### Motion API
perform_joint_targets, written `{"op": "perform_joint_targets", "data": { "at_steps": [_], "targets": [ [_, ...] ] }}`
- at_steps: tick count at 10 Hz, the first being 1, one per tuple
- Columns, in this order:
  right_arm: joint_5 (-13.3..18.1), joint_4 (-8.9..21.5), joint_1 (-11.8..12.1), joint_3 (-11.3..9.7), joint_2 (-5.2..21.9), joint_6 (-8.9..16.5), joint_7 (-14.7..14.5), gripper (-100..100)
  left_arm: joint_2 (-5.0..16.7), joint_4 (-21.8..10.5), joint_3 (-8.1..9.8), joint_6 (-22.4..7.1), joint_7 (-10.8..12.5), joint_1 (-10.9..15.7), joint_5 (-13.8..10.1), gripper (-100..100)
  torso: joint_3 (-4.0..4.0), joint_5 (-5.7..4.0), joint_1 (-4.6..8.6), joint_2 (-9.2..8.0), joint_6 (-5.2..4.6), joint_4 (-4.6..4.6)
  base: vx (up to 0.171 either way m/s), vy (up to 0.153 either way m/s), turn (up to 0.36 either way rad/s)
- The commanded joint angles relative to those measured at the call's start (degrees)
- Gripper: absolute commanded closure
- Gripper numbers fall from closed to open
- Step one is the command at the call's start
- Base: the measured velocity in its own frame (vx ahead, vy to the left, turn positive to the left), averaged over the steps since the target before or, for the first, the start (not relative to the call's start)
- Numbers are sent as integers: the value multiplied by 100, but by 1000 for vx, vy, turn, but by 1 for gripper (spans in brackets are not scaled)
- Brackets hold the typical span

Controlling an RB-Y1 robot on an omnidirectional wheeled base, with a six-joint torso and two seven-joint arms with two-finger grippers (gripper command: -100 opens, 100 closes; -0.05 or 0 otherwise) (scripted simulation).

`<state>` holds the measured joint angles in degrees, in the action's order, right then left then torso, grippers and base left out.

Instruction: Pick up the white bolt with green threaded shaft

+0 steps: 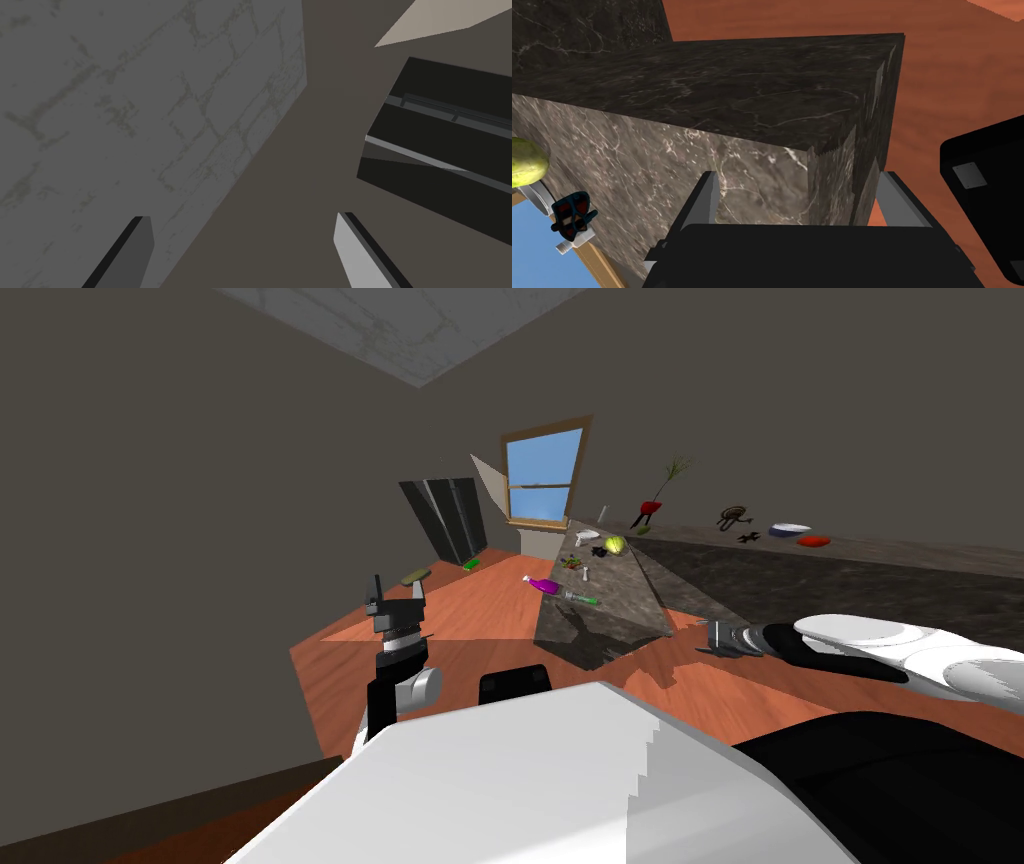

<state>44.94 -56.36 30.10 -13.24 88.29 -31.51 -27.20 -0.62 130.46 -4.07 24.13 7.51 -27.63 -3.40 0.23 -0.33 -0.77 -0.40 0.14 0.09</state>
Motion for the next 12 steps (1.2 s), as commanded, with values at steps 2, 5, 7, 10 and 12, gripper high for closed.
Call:
{"op": "perform_joint_targets", "data": {
  "at_steps": [2,5,7,10,12],
  "targets": [
    [-67,-55,78,111,15,317,-98,-100,0,0,0,0,0,0,0,0,4,1,-2,-6,0,2,-196,157,-120],
    [-71,-16,64,196,-23,632,-222,-100,1,0,0,0,0,0,0,0,-2,-3,21,6,2,-1,-180,109,-107],
    [-35,23,56,236,-62,785,-270,-100,0,0,0,0,0,0,0,0,0,1,4,2,1,1,-160,125,-79],
    [112,127,16,226,-177,909,-243,-100,0,0,0,0,0,-2,0,0,-41,4,-12,73,9,-15,25,168,78],
    [198,184,-20,174,-257,917,-183,-100,0,1,0,1,0,-3,0,0,-79,5,-13,136,15,-32,190,151,185]
  ]
}}
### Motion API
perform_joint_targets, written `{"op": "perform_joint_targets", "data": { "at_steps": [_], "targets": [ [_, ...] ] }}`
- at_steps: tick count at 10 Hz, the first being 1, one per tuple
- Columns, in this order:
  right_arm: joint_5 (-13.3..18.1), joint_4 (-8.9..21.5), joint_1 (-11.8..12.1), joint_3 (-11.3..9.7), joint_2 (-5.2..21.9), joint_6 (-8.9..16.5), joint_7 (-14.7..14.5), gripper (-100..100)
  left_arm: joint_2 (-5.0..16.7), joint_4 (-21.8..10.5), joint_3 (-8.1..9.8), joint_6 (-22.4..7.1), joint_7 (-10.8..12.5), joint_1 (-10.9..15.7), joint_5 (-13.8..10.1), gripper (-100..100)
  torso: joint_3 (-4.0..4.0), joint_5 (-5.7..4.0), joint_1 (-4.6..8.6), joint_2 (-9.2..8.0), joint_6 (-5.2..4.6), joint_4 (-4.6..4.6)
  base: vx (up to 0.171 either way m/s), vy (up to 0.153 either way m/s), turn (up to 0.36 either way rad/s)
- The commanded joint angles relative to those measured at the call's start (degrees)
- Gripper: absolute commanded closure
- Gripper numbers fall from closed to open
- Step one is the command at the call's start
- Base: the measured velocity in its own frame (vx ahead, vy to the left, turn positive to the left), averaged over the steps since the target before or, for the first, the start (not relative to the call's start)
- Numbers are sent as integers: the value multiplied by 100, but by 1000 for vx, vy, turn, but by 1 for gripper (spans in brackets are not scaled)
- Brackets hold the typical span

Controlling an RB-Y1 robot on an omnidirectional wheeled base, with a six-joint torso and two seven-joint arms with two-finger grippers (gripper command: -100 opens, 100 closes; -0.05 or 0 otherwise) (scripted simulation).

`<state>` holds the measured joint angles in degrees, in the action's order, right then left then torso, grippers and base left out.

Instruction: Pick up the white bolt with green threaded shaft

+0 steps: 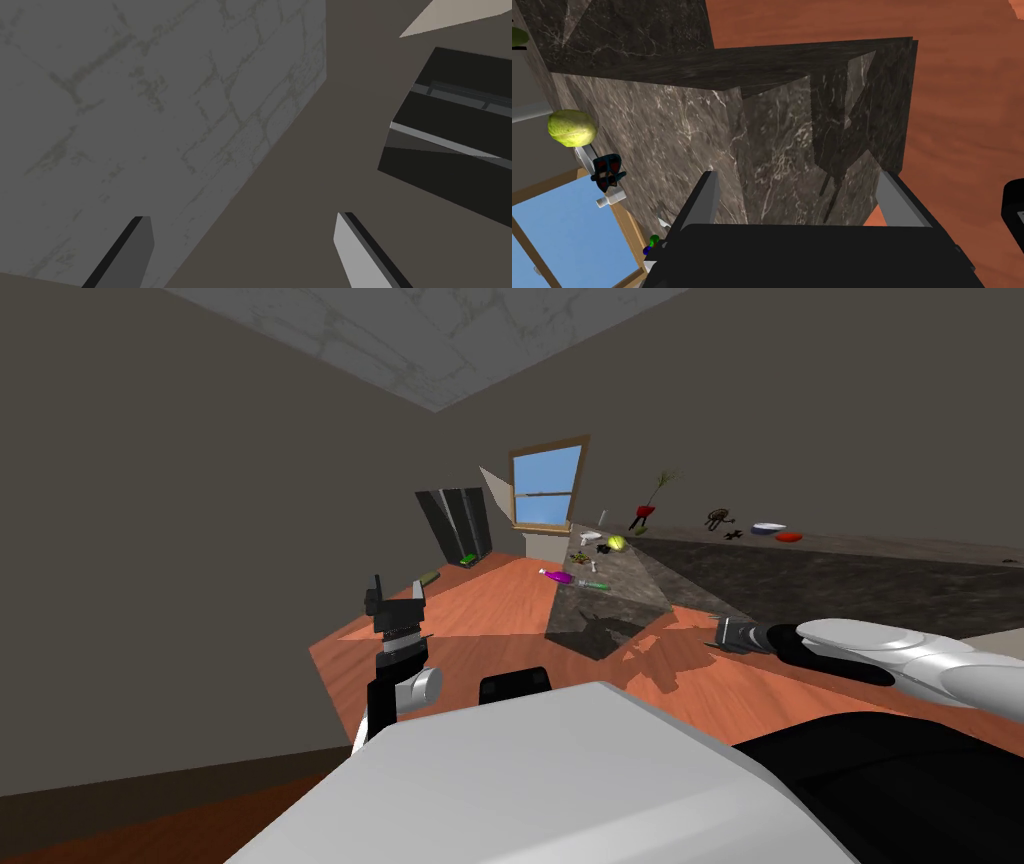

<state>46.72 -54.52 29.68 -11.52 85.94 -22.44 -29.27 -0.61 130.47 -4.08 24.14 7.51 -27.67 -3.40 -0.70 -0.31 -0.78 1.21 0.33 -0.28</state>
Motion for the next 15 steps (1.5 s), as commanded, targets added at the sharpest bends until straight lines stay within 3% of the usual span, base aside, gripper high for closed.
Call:
{"op": "perform_joint_targets", "data": {
  "at_steps": [1,12,13,14,15],
  "targets": [
    [48,19,9,-20,-52,8,47,-100,0,0,0,0,0,0,0,0,0,0,0,0,0,0,223,112,216],
    [266,216,-134,-308,-388,-122,261,-100,0,1,1,0,0,-1,0,0,-4,-1,7,2,-6,-3,207,84,155],
    [272,227,-148,-317,-399,-138,258,0,1,1,1,0,0,0,0,0,18,-2,22,-38,-12,5,19,6,-1],
    [281,264,-196,-338,-578,-16,199,-100,1,0,1,0,0,1,0,0,37,-5,31,-69,-14,14,1,-41,61],
    [285,284,-220,-349,-668,45,170,-100,1,0,2,0,0,2,0,0,47,-10,49,-85,-13,17,-17,-89,63]
  ]
}}
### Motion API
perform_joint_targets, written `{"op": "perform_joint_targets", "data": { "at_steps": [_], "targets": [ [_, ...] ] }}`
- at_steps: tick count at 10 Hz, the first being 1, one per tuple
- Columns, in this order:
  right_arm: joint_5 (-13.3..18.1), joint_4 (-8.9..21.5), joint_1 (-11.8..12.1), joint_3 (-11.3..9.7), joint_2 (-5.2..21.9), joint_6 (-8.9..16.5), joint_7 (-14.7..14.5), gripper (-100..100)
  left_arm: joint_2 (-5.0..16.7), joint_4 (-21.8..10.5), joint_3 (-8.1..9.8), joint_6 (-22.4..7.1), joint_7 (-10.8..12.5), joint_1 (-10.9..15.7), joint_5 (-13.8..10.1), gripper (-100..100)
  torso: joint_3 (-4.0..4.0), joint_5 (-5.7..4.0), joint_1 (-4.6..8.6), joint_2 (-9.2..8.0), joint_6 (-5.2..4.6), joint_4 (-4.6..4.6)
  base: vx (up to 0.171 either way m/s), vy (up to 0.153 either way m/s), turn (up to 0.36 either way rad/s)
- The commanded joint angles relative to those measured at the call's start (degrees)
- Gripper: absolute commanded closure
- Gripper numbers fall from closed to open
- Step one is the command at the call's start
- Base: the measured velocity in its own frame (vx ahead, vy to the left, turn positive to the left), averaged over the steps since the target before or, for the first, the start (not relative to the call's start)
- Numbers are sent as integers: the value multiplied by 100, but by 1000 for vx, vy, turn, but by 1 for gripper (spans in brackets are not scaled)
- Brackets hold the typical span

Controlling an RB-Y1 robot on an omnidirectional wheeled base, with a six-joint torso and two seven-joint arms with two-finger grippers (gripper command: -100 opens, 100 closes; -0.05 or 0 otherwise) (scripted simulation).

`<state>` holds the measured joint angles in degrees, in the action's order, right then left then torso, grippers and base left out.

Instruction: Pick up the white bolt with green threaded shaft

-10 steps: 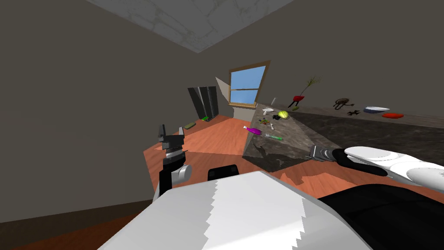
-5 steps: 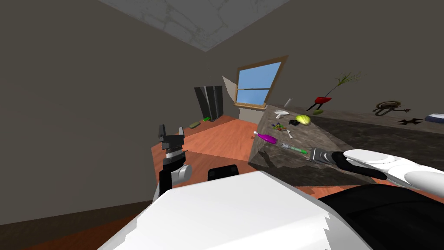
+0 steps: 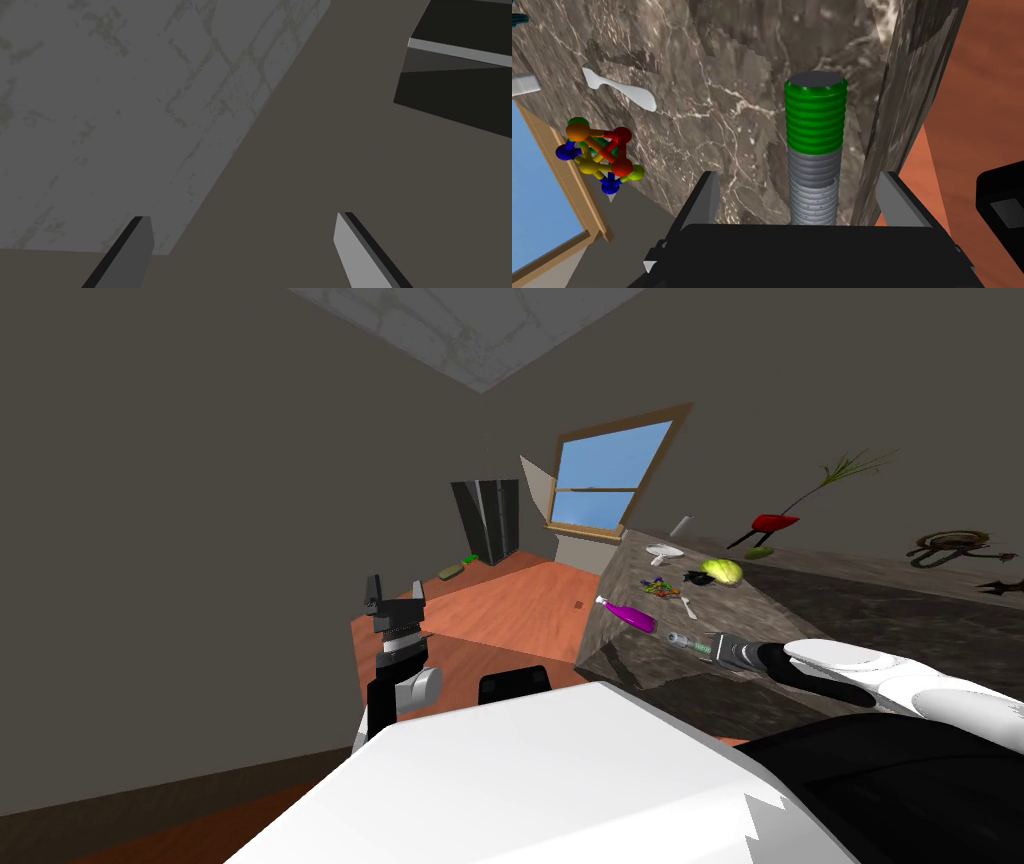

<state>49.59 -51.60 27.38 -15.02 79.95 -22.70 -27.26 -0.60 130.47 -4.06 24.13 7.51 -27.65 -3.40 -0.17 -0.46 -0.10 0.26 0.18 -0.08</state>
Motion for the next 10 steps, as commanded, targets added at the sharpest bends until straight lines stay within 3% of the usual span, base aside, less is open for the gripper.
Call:
{"op": "perform_joint_targets", "data": {
  "at_steps": [1,2,6,7,8,9,10],
  "targets": [
    [0,0,0,0,0,0,0,-100,0,0,0,0,0,0,0,0,0,0,0,0,0,0,-9,-44,16],
    [2,6,-6,-3,-11,13,-11,100,0,0,0,0,0,0,0,0,1,2,-11,-1,-1,1,-1,-7,-1],
    [4,6,-6,-3,-6,12,-15,100,-1,0,-1,0,0,0,0,0,0,5,-29,1,-4,1,0,0,0],
    [4,6,-6,-2,-7,12,-14,0,-1,0,-1,0,0,0,0,0,1,5,-29,0,-3,1,0,0,0],
    [-14,-61,74,30,173,-90,48,100,-1,0,-1,0,0,0,0,0,1,6,-30,0,-3,1,6,63,-84],
    [-10,-71,65,17,108,-11,29,100,-1,0,-1,0,0,-1,0,0,1,12,-53,-1,-9,1,3,41,-35],
    [-11,-80,77,18,122,-18,42,0,-1,0,-1,0,0,0,0,0,2,11,-50,-2,-4,2,0,7,2]
  ]
}}
